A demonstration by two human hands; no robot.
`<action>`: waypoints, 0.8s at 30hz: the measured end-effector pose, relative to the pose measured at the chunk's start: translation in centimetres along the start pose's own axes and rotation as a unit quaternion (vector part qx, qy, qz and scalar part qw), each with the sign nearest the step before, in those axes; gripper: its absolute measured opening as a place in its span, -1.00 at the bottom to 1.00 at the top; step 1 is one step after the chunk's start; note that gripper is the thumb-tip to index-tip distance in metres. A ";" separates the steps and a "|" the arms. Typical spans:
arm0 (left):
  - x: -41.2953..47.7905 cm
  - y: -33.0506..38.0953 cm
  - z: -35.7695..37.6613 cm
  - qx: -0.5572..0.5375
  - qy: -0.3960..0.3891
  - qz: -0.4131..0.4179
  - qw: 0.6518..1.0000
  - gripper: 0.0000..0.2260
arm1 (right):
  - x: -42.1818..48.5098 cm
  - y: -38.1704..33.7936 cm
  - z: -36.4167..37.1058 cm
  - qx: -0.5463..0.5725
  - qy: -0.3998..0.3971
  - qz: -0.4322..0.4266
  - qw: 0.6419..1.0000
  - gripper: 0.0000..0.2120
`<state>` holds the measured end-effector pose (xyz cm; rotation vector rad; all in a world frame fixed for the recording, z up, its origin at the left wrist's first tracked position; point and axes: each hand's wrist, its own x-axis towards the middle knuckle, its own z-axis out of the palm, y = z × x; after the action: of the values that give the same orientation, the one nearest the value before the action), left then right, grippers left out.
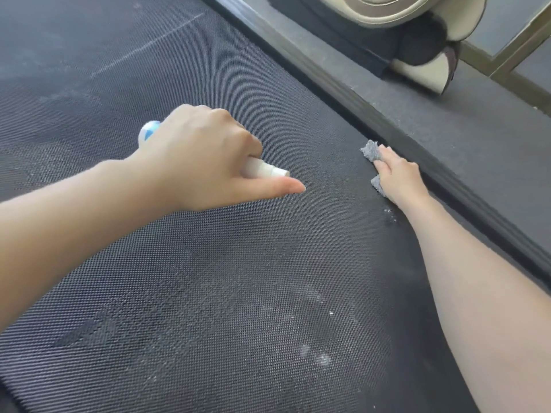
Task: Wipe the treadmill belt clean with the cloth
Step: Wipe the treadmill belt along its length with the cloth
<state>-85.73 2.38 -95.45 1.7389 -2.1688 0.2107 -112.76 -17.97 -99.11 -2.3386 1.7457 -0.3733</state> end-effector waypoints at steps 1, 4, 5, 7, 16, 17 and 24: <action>-0.1 0.0 -0.1 0.000 0.003 0.002 1.000 -0.32 | -0.2 -0.2 0.0 0.004 -0.001 0.006 1.000 -0.61; -0.2 0.1 -0.6 -0.002 0.010 0.002 1.000 -0.32 | -1.3 -0.8 0.1 0.017 0.000 0.013 1.000 -0.63; -0.3 0.0 -0.7 -0.003 0.008 0.000 1.000 -0.31 | -1.7 -1.0 0.1 0.020 0.001 0.014 1.000 -0.63; -0.5 0.0 -0.9 -0.005 0.005 0.002 1.000 -0.31 | -2.5 -1.2 0.4 0.025 0.000 0.014 1.000 -0.63; -1.8 0.8 -2.6 -0.028 0.025 0.020 0.999 -0.32 | -7.5 -3.2 1.4 0.054 -0.005 -0.009 0.998 -0.61; -2.0 0.9 -2.9 -0.027 0.030 0.022 0.999 -0.33 | -8.1 -3.5 1.5 0.058 -0.007 -0.015 0.998 -0.60; -3.7 1.0 -4.0 -0.032 0.026 0.018 0.999 -0.34 | -13.6 -8.4 2.2 0.094 -0.035 -0.103 0.990 -0.59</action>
<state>-85.24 7.36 -92.98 1.6436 -2.1468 0.1897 -108.14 -2.56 -99.74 -2.3674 1.3773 -0.4601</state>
